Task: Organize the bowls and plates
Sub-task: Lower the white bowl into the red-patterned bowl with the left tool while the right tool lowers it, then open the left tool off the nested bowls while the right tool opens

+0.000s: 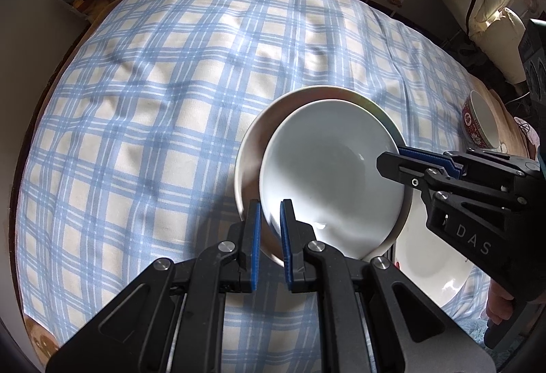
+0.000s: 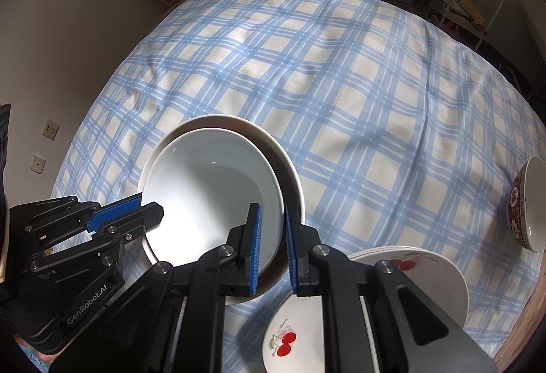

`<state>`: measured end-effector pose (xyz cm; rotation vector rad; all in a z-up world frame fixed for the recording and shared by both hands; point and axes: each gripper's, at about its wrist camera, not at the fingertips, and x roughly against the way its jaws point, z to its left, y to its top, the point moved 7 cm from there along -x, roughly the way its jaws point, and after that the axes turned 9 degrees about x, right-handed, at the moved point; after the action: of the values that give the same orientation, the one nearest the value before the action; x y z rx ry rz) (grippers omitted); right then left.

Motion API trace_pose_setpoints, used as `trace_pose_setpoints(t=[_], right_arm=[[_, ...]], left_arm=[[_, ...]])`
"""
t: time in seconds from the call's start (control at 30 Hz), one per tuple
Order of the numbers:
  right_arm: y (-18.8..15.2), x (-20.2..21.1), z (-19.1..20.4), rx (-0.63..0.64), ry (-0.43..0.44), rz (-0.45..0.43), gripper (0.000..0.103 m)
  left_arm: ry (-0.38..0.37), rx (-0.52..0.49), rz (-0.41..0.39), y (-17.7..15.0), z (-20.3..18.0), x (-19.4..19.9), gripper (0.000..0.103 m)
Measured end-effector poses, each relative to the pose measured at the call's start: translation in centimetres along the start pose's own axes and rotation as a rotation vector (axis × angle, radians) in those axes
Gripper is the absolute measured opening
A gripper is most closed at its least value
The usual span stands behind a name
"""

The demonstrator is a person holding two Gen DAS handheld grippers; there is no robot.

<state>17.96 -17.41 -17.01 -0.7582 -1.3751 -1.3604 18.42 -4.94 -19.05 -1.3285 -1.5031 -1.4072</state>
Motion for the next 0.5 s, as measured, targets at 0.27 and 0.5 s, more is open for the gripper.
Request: trace_pose_setpoints(t=[0.27, 0.5], right_arm=[[0.1, 2.6, -1.2, -0.06, -0.018, -0.083, 0.038], [-0.2, 4.6, -2.8, -0.119, -0.031, -0.113, 0.071]], left_arm=[[0.071, -0.008, -0.061, -0.2, 0.3, 1.4, 0.014], [0.089, 0.004, -0.065, 0.5, -0.1, 2.4, 0.031]])
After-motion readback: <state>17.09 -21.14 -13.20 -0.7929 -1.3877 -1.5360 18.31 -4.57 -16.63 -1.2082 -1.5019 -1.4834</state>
